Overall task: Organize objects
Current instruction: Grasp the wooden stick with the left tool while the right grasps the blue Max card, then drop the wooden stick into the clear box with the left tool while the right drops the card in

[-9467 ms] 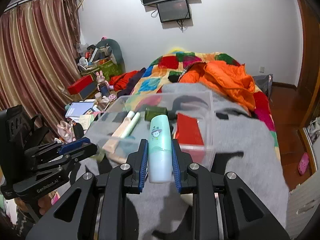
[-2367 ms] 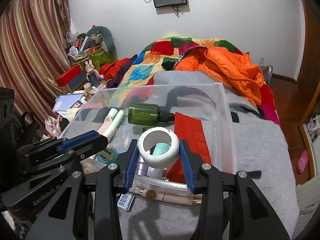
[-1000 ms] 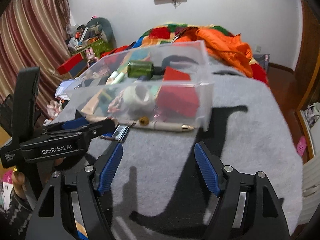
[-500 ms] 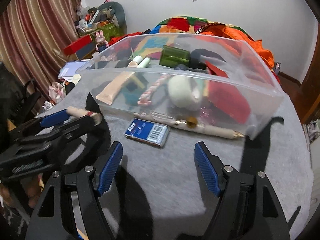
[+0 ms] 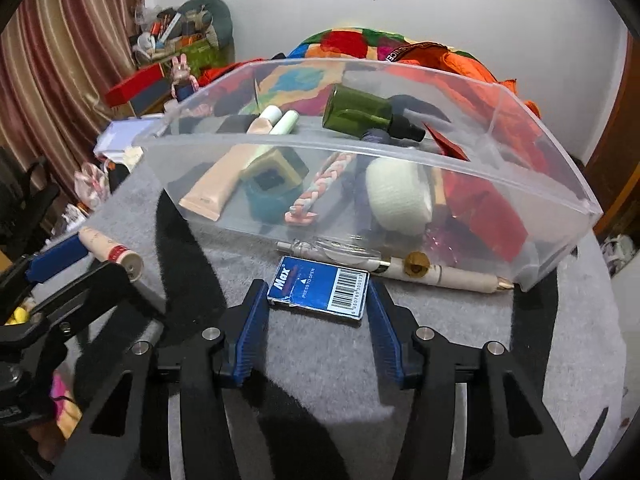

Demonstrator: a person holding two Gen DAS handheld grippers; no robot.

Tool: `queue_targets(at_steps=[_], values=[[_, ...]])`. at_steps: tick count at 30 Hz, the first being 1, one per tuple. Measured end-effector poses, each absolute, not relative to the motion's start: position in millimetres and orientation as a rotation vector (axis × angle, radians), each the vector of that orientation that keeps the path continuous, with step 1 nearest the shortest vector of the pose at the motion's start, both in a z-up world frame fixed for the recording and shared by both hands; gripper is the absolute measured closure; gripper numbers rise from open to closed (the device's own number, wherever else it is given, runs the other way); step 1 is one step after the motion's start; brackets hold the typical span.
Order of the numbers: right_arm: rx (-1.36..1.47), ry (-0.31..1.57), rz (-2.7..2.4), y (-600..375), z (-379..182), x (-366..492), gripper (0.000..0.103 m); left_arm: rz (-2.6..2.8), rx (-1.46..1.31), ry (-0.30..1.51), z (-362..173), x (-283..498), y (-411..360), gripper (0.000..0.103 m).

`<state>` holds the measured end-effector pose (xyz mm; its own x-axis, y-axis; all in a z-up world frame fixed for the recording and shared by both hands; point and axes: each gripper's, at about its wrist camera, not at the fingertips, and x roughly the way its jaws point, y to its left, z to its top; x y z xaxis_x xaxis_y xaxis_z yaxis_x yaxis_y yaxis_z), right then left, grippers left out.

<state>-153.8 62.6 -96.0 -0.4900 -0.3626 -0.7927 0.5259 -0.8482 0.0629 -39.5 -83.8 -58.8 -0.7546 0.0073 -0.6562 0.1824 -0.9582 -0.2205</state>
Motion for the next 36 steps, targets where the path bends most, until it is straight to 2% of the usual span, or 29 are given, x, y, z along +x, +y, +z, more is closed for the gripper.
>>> queue_targets(at_steps=[12,26,36], values=[[1.046,0.113,-2.358,110.6,-53.2,-144.5,0.056,-2.891,1.022,0.338,-33.1,-57.2,-57.0,0.020],[0.898,0.093,-2.480,135.3,-8.0,-163.1,0.056,-2.960,0.935,0.284,-1.6,-86.0,-47.0,0.019],[0.967,0.109,-2.480,123.5,-22.0,-195.2,0.056,-2.952,0.991,0.249,-11.8,-115.8,-46.3,0.020]])
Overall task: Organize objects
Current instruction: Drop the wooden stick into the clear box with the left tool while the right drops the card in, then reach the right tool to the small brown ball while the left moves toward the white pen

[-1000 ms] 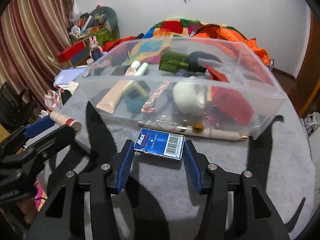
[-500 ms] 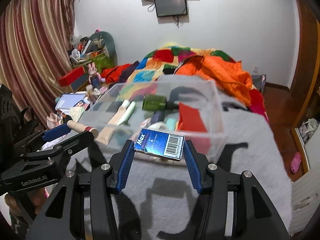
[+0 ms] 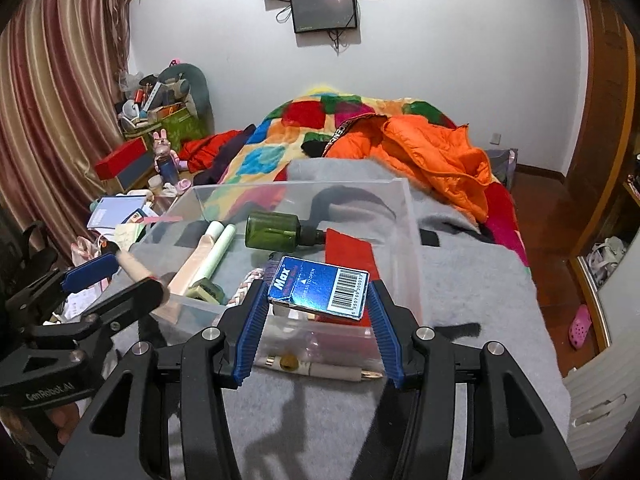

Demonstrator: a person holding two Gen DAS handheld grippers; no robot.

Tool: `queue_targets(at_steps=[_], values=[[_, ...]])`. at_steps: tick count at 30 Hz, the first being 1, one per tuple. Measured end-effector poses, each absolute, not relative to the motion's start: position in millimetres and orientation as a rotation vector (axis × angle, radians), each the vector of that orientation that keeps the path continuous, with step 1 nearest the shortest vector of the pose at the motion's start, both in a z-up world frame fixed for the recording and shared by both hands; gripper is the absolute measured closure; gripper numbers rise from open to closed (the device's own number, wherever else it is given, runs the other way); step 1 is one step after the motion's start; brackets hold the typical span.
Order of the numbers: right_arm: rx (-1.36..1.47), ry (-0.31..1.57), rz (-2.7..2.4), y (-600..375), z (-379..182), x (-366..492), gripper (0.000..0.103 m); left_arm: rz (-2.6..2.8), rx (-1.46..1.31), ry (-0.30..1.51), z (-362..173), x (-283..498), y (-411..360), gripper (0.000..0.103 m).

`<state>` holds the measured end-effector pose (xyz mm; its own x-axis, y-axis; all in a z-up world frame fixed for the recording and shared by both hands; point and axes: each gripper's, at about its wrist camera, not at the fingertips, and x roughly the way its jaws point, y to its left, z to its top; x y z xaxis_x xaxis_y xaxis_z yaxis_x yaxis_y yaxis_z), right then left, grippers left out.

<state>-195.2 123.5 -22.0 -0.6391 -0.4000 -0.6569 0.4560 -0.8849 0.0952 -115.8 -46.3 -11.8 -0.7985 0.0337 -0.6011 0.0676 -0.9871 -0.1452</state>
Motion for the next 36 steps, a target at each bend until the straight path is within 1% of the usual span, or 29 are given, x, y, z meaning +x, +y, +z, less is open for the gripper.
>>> queue_targets(at_steps=[7,13,15,16,17,29,33,36], values=[[0.993,0.115,-2.453,112.2,-32.0,-206.9,0.056,-2.941,1.018,0.210,-19.4,-133.1,-44.6,0.020],[1.002,0.134,-2.442,108.9,-38.0,-208.0,0.055,-2.941,1.049,0.219,-24.9,-134.4,-46.1,0.020],[1.001,0.133,-2.445,110.2,-37.4,-207.1,0.048,-2.940,1.054,0.213,-25.2,-133.3,-45.2,0.020],[1.000,0.128,-2.441,111.5,-36.7,-206.0,0.044,-2.940,1.052,0.207,-24.6,-131.8,-44.5,0.020],[0.996,0.123,-2.440,112.7,-35.8,-205.3,0.042,-2.943,1.051,0.206,-23.6,-129.9,-44.0,0.019],[0.965,0.102,-2.469,151.9,-27.6,-173.7,0.042,-2.955,1.024,0.250,-17.1,-93.1,-49.8,0.016],[1.001,0.072,-2.464,158.1,-37.1,-169.0,0.042,-2.942,1.050,0.275,-24.9,-83.9,-51.8,0.015],[1.039,0.097,-2.460,148.4,-51.0,-169.3,0.042,-2.917,1.092,0.300,-37.4,-79.7,-53.1,0.015]])
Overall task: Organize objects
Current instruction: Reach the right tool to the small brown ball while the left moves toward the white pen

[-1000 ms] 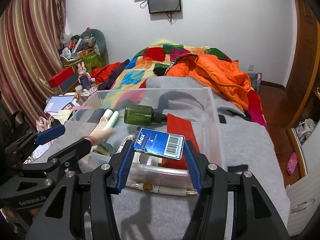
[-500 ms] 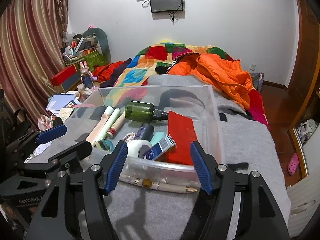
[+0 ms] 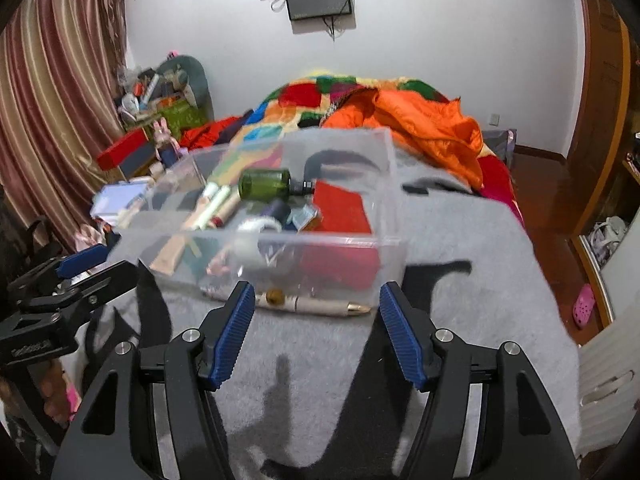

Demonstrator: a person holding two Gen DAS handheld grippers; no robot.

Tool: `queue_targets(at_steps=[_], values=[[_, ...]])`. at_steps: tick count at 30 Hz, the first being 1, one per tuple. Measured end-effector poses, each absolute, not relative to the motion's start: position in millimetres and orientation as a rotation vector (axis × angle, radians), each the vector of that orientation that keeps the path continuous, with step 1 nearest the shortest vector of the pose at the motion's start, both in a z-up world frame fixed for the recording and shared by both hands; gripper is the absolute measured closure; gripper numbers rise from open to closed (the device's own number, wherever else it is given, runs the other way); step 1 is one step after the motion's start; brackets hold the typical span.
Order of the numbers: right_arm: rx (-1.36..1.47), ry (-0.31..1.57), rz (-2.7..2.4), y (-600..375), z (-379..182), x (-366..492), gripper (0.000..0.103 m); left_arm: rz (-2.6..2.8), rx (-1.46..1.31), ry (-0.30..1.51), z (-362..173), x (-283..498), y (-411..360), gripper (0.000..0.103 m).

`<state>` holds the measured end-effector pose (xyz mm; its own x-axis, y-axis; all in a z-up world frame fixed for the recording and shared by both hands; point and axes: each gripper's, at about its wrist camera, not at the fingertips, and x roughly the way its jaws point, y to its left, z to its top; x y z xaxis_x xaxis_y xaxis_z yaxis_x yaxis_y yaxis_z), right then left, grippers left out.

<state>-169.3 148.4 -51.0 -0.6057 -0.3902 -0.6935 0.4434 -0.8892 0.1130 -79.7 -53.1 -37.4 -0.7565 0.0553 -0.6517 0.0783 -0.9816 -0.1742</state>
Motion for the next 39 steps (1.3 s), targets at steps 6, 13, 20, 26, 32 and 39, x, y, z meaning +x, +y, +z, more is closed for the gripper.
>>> queue_targets(at_steps=[6,13,20,26,32,39], values=[[1.099,0.148,-2.423,121.2,-75.0,-173.0,0.054,-2.874,1.161,0.381,-59.9,-72.2,-57.3,0.015],[1.147,0.156,-2.429,109.7,-86.3,-177.2,0.071,-2.867,1.183,0.376,-68.7,-70.7,-53.9,0.015],[1.160,0.131,-2.430,111.5,-86.0,-180.6,0.090,-2.881,1.227,0.333,-74.2,-78.1,-40.8,0.015],[1.145,0.099,-2.408,119.3,-84.7,-179.4,0.091,-2.902,1.274,0.301,-74.1,-89.6,-31.7,0.015],[1.129,0.065,-2.430,141.6,-80.2,-178.5,0.091,-2.933,1.333,0.240,-67.3,-112.3,-16.4,0.015],[1.184,0.029,-2.519,183.3,-85.9,-189.1,0.091,-2.941,1.465,0.132,-77.5,-140.1,10.0,0.015]])
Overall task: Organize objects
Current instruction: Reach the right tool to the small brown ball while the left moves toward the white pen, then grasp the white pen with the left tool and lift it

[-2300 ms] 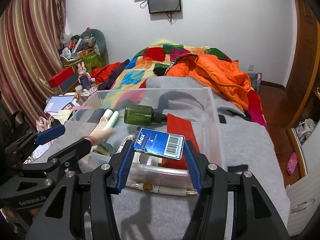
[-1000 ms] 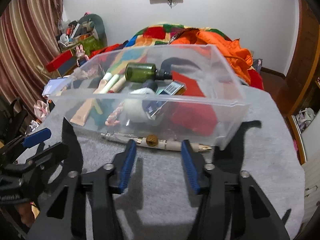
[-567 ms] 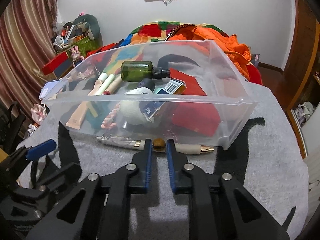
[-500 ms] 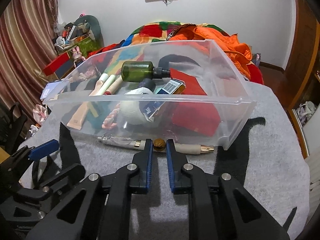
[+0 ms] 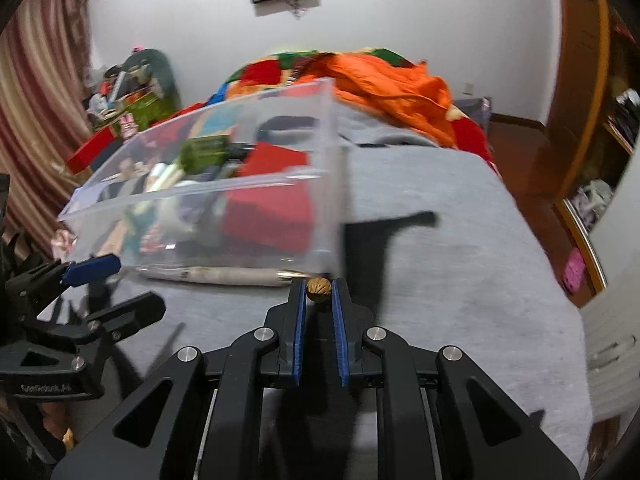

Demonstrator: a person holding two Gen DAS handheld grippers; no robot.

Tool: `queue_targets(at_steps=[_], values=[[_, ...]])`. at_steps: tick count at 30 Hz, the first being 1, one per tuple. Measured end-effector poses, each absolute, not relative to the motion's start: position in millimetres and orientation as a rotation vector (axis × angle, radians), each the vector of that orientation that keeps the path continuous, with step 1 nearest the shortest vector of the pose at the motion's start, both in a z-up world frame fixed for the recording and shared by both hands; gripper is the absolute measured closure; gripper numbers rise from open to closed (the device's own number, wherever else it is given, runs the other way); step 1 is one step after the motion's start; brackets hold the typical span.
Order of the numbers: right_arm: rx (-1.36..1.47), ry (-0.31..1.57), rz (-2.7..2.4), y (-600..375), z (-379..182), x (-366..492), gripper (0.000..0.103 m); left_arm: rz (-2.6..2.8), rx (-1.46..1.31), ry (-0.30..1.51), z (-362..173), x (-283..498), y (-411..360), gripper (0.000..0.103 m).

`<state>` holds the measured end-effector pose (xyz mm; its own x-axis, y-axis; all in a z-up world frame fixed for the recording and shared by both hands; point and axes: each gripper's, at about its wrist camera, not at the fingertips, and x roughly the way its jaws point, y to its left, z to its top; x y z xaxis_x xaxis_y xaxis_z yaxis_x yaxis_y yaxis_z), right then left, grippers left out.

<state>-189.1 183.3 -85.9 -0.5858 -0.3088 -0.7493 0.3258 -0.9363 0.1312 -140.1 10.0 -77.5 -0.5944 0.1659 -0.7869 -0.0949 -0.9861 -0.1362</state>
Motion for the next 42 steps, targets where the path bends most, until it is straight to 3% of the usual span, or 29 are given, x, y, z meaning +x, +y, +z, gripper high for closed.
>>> queue_targets(at_steps=[10,19,29,35,37,39,42], values=[[1.205,0.069,-2.539,180.6,-93.8,-196.1,0.091,2.584,-1.362,-0.135,-83.2,-149.5,15.9,0.015],[1.185,0.055,-2.459,173.4,-94.7,-186.8,0.091,2.476,-1.309,-0.155,-77.1,-117.7,26.5,0.023],[1.162,-0.029,-2.442,193.0,-82.2,-176.3,0.091,2.530,-1.309,-0.026,-63.9,-137.2,30.2,0.025],[1.155,-0.012,-2.443,196.8,-79.0,-172.8,0.091,2.471,-1.393,0.080,-84.4,-167.3,56.6,0.040],[1.159,0.009,-2.442,195.6,-79.9,-173.1,0.091,2.480,-1.373,0.113,-83.4,-164.0,60.3,0.049],[1.160,0.024,-2.435,193.5,-81.0,-173.7,0.091,2.492,-1.357,0.128,-82.0,-159.5,59.2,0.070],[1.171,0.029,-2.410,187.4,-83.7,-178.7,0.088,2.500,-1.335,0.123,-80.8,-148.0,54.4,0.077]])
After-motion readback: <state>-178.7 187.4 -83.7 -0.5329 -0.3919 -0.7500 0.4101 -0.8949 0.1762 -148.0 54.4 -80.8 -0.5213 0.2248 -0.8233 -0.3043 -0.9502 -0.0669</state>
